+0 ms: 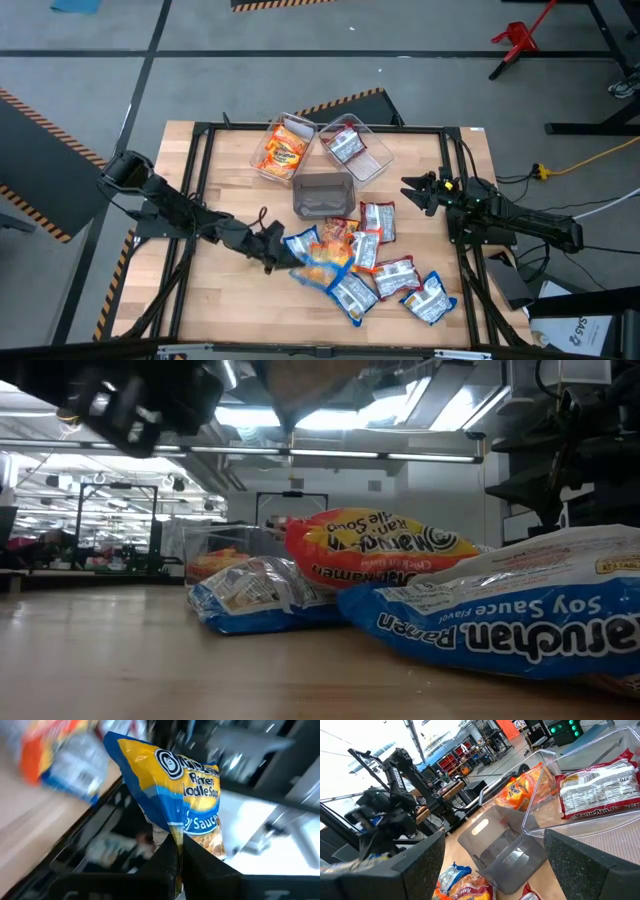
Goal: Sort Maruchan noodles
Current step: Put the blue noodle pack into the black transparent bin
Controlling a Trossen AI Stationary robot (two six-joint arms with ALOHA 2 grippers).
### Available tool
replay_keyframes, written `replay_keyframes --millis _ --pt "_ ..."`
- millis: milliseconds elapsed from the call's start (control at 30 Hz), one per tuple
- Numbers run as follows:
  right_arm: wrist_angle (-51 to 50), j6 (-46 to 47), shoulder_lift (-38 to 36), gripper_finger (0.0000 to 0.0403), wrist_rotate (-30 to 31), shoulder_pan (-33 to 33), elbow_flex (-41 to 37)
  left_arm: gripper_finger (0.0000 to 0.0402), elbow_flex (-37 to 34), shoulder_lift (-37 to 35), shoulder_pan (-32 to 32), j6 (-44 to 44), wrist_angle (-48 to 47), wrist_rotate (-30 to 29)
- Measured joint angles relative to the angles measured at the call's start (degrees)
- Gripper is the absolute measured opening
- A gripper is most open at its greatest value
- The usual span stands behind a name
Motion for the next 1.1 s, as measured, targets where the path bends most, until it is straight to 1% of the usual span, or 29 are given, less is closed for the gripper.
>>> replay_keyframes --millis 100,167,267,367,467,533,600,667,733,833,1000,1100 --pt "0.0 0.0 0.0 0.0324 0.0 0.0 0.0 0.0 0.2 0.0 2.2 0.6 1.3 -5.7" --pt "0.0 0.0 0.0 0.0324 0.0 0.0 0.0 0.0 1.2 0.0 4.4 2.4 1.3 -7.6" --pt "0.0 0.0 0.0 0.0324 0.0 0.0 0.0 0.0 3.7 0.0 8.8 6.3 1.3 -7.6" --pt "0.0 0.0 0.0 0.0324 0.0 0.0 0.0 0.0 7.0 0.0 13.8 11.5 -0.7 -4.3" --pt "0.0 0.0 0.0 0.0324 0.0 0.0 0.0 0.0 10.7 0.0 18.9 16.4 -8.5 1.0" --pt "0.0 0.0 0.0 0.0324 0.0 0.0 0.0 0.0 13.4 0.0 21.8 19.8 -17.2 3.7" --pt "0.0 0.0 0.0 0.0324 0.0 0.0 0.0 0.0 16.1 0.0 24.1 23.7 -27.2 5.1" --pt "0.0 0.0 0.0 0.0324 0.0 0.0 0.0 0.0 18.3 0.0 25.8 27.5 -35.8 5.0" --pt "0.0 0.0 0.0 0.0324 0.0 0.0 0.0 0.0 19.7 0.0 26.9 29.6 -41.2 3.4" --pt "0.0 0.0 0.0 0.0324 0.0 0.0 0.0 0.0 19.6 0.0 27.7 29.8 -44.5 -1.3" --pt "0.0 -1.3 0.0 0.0324 0.0 0.0 0.0 0.0 16.4 0.0 27.3 25.4 -44.8 -10.0" --pt "0.0 -1.5 0.0 0.0324 0.0 0.0 0.0 0.0 13.9 0.0 26.7 23.1 -44.7 -12.2"
